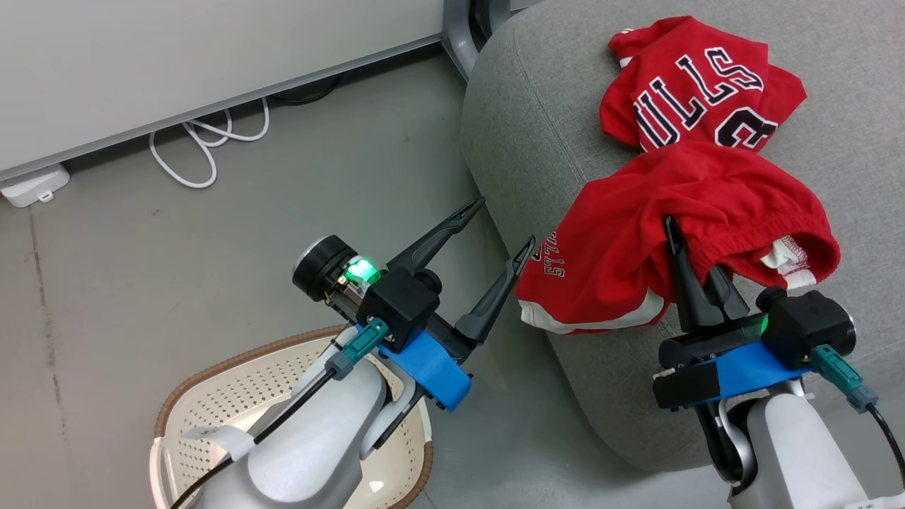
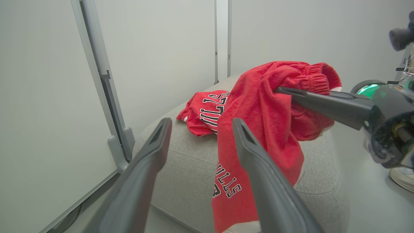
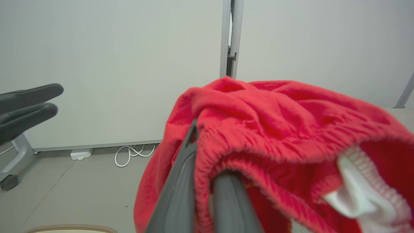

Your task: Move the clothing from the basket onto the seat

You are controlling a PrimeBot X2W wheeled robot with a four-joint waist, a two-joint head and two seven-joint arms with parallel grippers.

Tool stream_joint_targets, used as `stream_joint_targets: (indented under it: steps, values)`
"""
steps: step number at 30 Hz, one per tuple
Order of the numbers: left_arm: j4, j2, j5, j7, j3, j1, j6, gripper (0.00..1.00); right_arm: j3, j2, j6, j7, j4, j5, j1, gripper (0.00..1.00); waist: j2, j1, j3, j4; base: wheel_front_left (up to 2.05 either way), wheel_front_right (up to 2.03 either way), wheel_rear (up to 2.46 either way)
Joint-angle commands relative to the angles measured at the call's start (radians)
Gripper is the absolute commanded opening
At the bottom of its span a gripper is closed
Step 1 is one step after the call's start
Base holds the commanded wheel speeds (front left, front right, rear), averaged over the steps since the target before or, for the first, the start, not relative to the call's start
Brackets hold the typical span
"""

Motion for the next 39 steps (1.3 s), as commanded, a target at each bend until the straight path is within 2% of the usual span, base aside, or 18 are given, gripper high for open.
stream_joint_targets:
  steps: [1,8,13,17,23,27,32,36,39]
  values:
    - [0.003,0.004,-0.004,-0.003,0.001,-0.017,-0.007,1.00,-0.001,0.004,0.000,-0.001,-0.006,-0.002,0.008,0.00,-0.0001,0.0000,0.000,-0.001,0.00,0.00,0.00]
    - [-0.015,0.018,0.005,-0.003,0.027,-0.030,0.006,1.00,-0.027,-0.005,0.000,-0.001,-0.044,-0.012,-0.072,0.00,-0.0001,0.0000,0.020,0.014,0.00,0.00,0.00]
    - [-0.044,0.044,0.021,-0.003,0.052,-0.058,0.020,1.00,-0.082,-0.040,0.000,-0.001,-0.086,-0.013,-0.226,0.00,-0.0001,0.0000,0.104,0.029,0.00,0.00,0.00]
    - [-0.060,0.063,0.033,0.006,0.058,-0.096,0.018,1.00,-0.165,-0.079,0.000,-0.001,-0.114,-0.022,-0.387,0.00,-0.0001,0.0000,0.202,0.048,0.00,0.00,0.00]
    - [-0.102,0.087,0.065,0.017,0.063,-0.173,0.021,1.00,-0.336,-0.192,0.000,-0.001,-0.123,-0.024,-0.607,0.00,-0.0001,0.0000,0.371,0.093,0.00,0.00,0.00]
    - [-0.122,0.099,0.077,0.018,0.070,-0.211,0.026,1.00,-0.414,-0.272,0.000,-0.001,-0.061,-0.023,-0.696,0.00,-0.0001,0.0000,0.456,0.116,0.00,0.00,0.00]
    - [-0.136,0.102,0.090,0.012,0.071,-0.241,0.031,1.00,-0.477,-0.349,0.000,-0.001,0.103,-0.009,-0.748,0.00,-0.0001,0.0000,0.522,0.135,0.00,0.00,0.00]
    - [-0.136,0.102,0.094,0.005,0.067,-0.248,0.032,1.00,-0.472,-0.367,0.000,-0.001,0.242,-0.001,-0.742,0.00,-0.0001,0.0000,0.543,0.144,0.00,0.00,0.00]
    - [-0.132,0.104,0.096,0.004,0.064,-0.243,0.033,1.00,-0.481,-0.348,0.000,-0.001,0.328,0.014,-0.729,0.00,-0.0001,0.0000,0.545,0.143,0.00,0.00,0.00]
